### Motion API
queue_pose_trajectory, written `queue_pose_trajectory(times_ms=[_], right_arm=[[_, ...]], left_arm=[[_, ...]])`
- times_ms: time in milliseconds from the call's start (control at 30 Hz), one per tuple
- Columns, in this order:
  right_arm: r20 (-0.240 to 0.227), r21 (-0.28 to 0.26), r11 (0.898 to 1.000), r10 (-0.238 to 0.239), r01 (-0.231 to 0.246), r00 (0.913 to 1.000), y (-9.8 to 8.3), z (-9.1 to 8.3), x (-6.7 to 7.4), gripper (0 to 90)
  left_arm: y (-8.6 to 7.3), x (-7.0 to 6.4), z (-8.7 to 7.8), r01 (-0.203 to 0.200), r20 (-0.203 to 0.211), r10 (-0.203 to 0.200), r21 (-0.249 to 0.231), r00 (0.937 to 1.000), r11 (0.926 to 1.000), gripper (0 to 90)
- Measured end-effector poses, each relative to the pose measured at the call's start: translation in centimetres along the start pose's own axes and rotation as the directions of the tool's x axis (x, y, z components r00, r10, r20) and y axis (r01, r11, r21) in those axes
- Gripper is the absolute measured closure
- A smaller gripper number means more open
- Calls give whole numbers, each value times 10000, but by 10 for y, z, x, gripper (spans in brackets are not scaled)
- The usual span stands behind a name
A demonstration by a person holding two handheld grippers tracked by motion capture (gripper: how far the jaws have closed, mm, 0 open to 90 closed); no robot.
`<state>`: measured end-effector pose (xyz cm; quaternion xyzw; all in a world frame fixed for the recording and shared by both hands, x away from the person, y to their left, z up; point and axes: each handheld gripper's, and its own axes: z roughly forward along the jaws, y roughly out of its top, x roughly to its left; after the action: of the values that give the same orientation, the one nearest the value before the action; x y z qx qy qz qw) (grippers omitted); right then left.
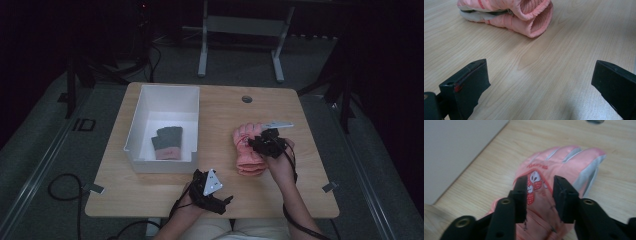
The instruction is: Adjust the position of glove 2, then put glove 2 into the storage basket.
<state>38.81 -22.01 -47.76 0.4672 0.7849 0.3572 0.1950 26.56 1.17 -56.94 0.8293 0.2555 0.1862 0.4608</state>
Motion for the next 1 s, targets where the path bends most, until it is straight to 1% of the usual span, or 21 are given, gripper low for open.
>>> queue_pose_trajectory(times_ms=[33, 67, 133, 200, 233, 300, 367, 400, 467, 500, 533, 567, 633, 700, 767, 833, 867, 900, 967, 1000], right_arm=[[-23, -68, 10000, 1, -1, 10000, 1, -4, -1, 585], [-152, -166, 9999, 33, -36, 9999, 1, -7, -2, 543], [-294, -445, 9989, 125, -138, 9995, 3, -15, -4, 446], [-563, -736, 9971, 160, -201, 9983, 4, -22, -7, 325], [-637, -829, 9965, 48, -101, 9980, 4, -26, -8, 275], [-777, -910, 9959, -93, 22, 9969, 4, -33, -10, 208], [-1039, -1051, 9945, -72, -38, 9946, 3, -39, -14, 184], [-1133, -1146, 9934, -70, -60, 9935, 2, -42, -16, 166], [-1203, -1216, 9926, -194, 46, 9925, 0, -47, -19, 154], [-1241, -1235, 9923, -241, 87, 9920, -2, -50, -21, 157], [-1295, -1273, 9917, -333, 166, 9910, -4, -52, -23, 157], [-1291, -1263, 9919, -318, 154, 9911, -7, -55, -25, 160], [-1357, -1269, 9917, -389, 216, 9900, -13, -59, -29, 153], [-1389, -1435, 9879, -785, 584, 9872, -19, -63, -32, 149], [-1420, -1641, 9814, -1235, 997, 9821, -25, -66, -35, 143], [-1251, -1661, 9743, -1741, 1523, 9768, -32, -68, -37, 137], [-1148, -1599, 9731, -1854, 1660, 9759, -35, -69, -39, 138], [-1124, -1478, 9748, -1845, 1672, 9764, -37, -70, -42, 138], [-1151, -1413, 9750, -1881, 1714, 9754, -40, -73, -47, 141], [-1208, -1412, 9766, -1797, 1623, 9763, -41, -75, -49, 143]], left_arm=[[0, 0, 0, 23, 26, -23, 41, 10000, 10000, 9], [0, 0, 0, 34, 55, -35, 38, 10000, 10000, 9], [2, 0, 0, 60, 103, -60, -44, 9999, 10000, 9], [3, -1, -1, 91, 150, -90, -95, 9998, 9999, 9], [3, -1, 0, 151, 204, -149, -108, 9997, 9998, 9], [5, -2, -1, 186, 304, -183, -104, 9994, 9998, 9], [9, -3, -3, 206, 402, -198, -208, 9990, 9996, 9], [11, -4, -4, 202, 486, -186, -335, 9986, 9992, 9], [17, -5, -7, 42, 606, -5, -618, 9982, 9981, 9], [19, -5, -8, -59, 601, 102, -711, 9981, 9975, 10], [22, -5, -9, -75, 639, 122, -738, 9979, 9972, 10], [23, -5, -9, -161, 753, 217, -738, 9969, 9971, 24], [27, -5, -7, -231, 949, 278, -505, 9951, 9985, 31], [31, -5, -7, -108, 1163, 138, -263, 9931, 9996, 31], [37, -5, -8, 74, 1312, -63, -77, 9913, 9999, 31], [45, -6, -9, 99, 1345, -105, 52, 9909, 9999, 31], [49, -5, -10, 158, 1428, -155, -10, 9896, 9999, 31], [54, -4, -11, 222, 1565, -201, -117, 9875, 9997, 31], [62, -2, -12, 357, 1671, -312, -240, 9855, 9991, 32], [66, 1, -12, 498, 1838, -426, -348, 9820, 9982, 33]])
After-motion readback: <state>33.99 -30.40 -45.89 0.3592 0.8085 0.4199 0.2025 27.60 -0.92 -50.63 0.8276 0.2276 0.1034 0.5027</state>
